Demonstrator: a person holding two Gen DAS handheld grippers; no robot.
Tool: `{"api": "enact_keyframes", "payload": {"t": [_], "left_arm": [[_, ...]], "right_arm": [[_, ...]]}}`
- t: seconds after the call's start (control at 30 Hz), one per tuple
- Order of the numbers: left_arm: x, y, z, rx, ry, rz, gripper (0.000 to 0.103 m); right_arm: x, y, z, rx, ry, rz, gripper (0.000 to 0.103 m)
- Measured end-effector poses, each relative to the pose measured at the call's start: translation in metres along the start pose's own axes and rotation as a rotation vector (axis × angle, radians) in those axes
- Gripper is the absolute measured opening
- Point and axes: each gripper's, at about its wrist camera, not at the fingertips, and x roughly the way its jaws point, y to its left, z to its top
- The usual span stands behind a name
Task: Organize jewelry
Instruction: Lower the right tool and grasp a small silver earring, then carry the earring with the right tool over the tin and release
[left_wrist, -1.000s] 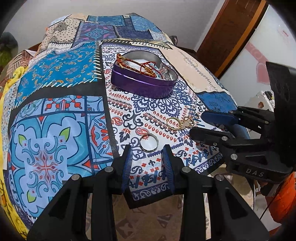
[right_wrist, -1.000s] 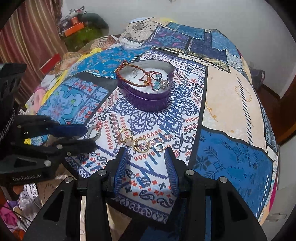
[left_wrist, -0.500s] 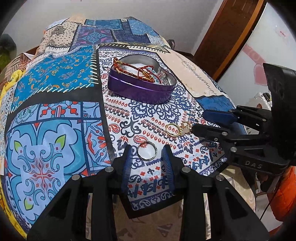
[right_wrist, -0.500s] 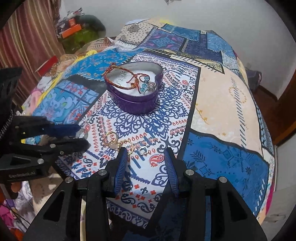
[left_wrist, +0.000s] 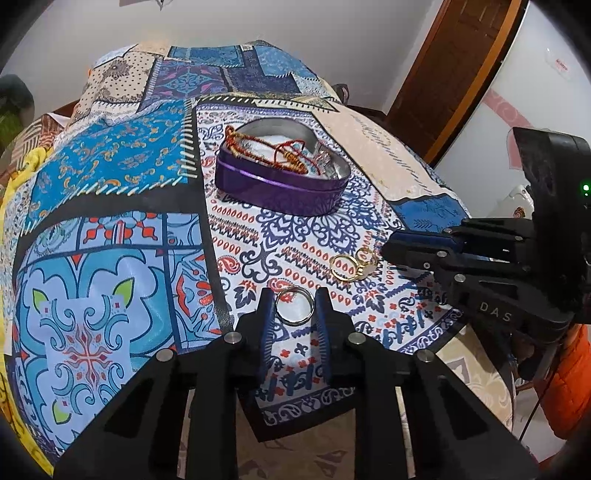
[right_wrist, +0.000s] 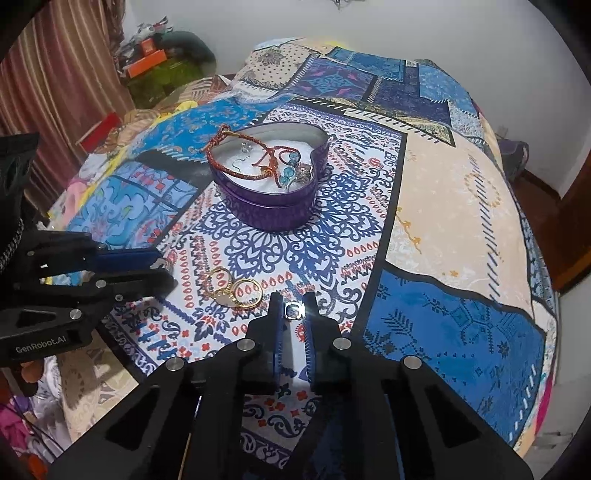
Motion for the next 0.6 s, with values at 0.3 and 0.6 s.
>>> {"api": "enact_keyframes", "payload": {"t": [0.3,0.6], "left_arm": [[-0.023,-0.001,0.015,0.009,-0.075,0.033,0.021],[-0.047,0.001,0.038,0.020,-0.164,0.049,0.021]], "right_arm": [[-0.024,-0.006,0.009,0.030,-0.074,-0.024,0.009],[-0.059,-0.007,0.032,0.048,-0.200,-0.047,0.009]]}}
